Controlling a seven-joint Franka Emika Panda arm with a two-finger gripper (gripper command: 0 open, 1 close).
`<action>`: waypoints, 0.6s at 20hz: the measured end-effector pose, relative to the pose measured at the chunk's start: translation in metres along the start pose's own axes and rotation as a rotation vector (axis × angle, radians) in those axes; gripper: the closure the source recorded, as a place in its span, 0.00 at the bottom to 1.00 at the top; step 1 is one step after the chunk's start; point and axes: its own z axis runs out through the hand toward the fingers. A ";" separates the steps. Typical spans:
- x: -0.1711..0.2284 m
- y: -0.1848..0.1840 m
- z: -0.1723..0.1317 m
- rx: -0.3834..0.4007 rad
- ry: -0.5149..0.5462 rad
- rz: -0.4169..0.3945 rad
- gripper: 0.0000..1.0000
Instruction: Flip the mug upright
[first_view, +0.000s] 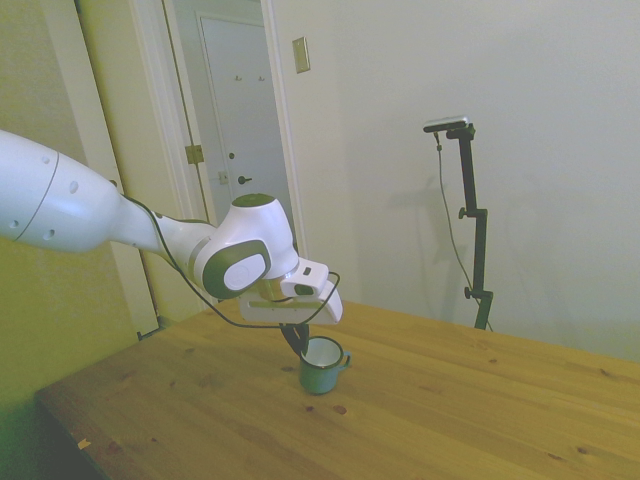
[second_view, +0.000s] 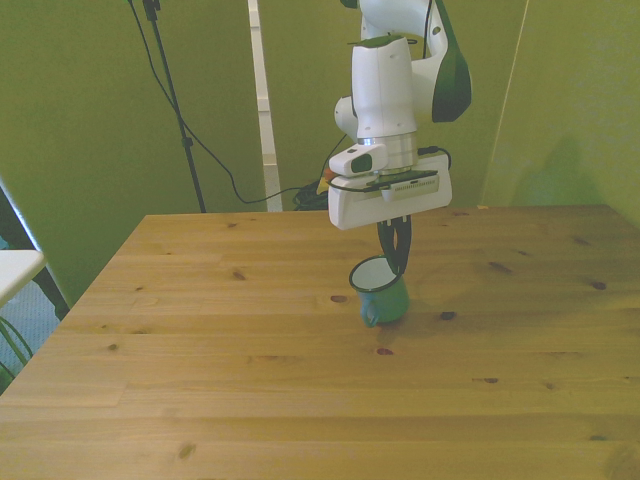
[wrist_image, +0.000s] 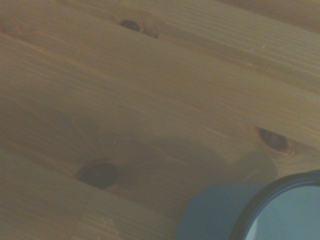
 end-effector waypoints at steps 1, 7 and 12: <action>0.000 0.001 0.000 0.000 0.000 0.002 0.00; 0.003 0.004 0.002 -0.002 0.004 0.009 0.00; 0.004 0.004 0.003 -0.002 0.005 0.010 0.00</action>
